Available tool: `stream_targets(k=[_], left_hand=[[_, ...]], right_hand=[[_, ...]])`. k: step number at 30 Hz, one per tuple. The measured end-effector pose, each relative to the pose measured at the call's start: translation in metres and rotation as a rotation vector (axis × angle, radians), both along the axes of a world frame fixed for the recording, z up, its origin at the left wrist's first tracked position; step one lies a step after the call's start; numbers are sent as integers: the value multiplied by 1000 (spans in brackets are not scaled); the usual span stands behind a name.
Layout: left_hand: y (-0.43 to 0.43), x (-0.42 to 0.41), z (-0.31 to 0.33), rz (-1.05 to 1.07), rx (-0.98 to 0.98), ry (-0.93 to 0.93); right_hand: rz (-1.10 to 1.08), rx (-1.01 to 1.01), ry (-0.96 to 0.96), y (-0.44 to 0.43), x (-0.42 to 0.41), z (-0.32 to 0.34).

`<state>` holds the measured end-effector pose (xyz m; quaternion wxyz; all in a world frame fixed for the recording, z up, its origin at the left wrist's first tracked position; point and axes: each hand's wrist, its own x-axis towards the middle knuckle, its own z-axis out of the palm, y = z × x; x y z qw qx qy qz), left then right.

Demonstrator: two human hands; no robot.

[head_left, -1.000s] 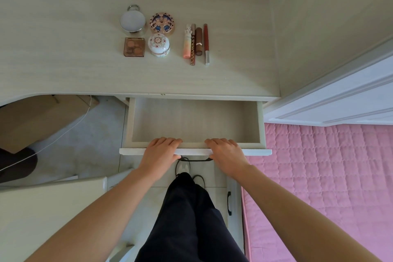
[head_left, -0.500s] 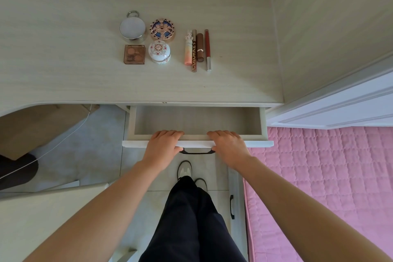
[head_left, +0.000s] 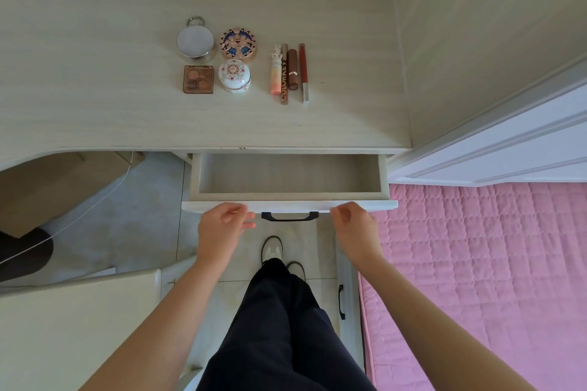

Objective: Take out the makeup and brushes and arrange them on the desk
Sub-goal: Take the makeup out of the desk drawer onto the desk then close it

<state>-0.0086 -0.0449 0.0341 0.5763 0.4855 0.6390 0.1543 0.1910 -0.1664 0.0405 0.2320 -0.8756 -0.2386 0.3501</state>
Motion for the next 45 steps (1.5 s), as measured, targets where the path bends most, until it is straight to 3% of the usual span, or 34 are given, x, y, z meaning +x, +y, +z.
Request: stream_targets(k=[2, 4, 6, 11, 25, 45], left_hand=[[2, -3, -3, 280, -343, -99], [8, -2, -7, 484, -563, -232], [16, 1, -10, 617, -630, -310], [34, 8, -13, 756, -635, -346], [74, 32, -18, 710, -596, -290], [116, 51, -31, 635, -589, -369]], right_hand=[[-310, -83, 259, 2, 6, -6], [-652, -44, 587, 7, 12, -11], [-875, 21, 736, 15, 20, -11], [-1110, 155, 806, 31, 38, -13], [-1088, 65, 721, 71, 61, -10], [-1156, 82, 680, 111, 81, -21]])
